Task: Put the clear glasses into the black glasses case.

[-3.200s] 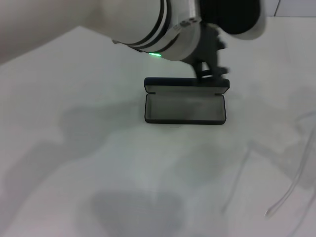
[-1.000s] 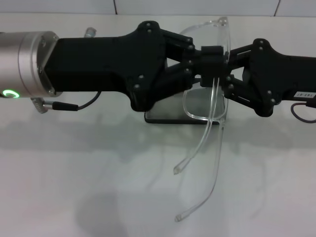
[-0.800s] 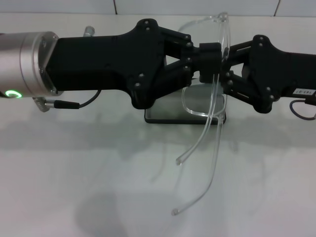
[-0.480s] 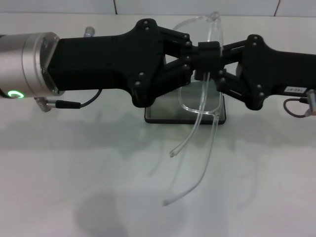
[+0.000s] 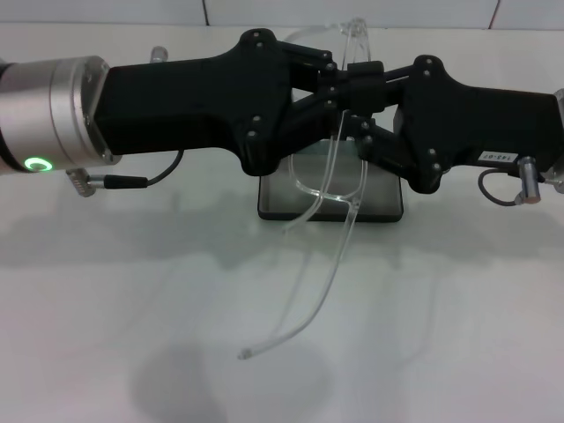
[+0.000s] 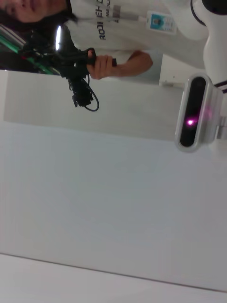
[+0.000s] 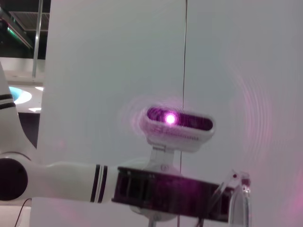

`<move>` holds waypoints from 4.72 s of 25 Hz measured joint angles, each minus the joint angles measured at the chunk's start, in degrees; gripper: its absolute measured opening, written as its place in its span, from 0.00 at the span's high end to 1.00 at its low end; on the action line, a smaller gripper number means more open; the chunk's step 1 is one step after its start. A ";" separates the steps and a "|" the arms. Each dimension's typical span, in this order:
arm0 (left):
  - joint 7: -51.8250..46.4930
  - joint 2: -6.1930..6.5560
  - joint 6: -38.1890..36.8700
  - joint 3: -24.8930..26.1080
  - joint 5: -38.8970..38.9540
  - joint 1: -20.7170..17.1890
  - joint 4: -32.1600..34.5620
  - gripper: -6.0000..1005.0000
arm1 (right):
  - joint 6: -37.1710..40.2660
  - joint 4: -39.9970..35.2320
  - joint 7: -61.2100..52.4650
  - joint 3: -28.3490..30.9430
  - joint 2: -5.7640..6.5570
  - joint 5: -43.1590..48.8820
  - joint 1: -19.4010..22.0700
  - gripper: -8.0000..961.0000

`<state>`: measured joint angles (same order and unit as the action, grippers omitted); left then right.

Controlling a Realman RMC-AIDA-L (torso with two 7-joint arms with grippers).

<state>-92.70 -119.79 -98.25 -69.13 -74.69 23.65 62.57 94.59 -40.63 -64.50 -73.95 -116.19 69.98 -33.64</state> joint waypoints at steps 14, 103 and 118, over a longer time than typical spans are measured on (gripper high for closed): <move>1.43 0.08 0.47 0.85 0.41 -1.05 -0.41 0.94 | -0.32 0.41 2.25 0.17 0.00 -2.50 0.78 0.88; 21.81 0.00 -13.52 -13.33 17.41 1.70 -18.56 0.94 | 22.98 22.32 17.74 6.69 -0.05 -32.26 -1.90 0.89; 26.47 -0.25 -13.32 -16.56 31.80 2.38 -26.53 0.94 | 13.06 22.77 23.66 -4.08 0.00 -32.07 -4.17 0.89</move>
<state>-66.23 -120.03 -111.56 -85.69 -42.89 26.03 36.04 107.65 -17.87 -40.85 -78.03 -116.19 37.92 -37.81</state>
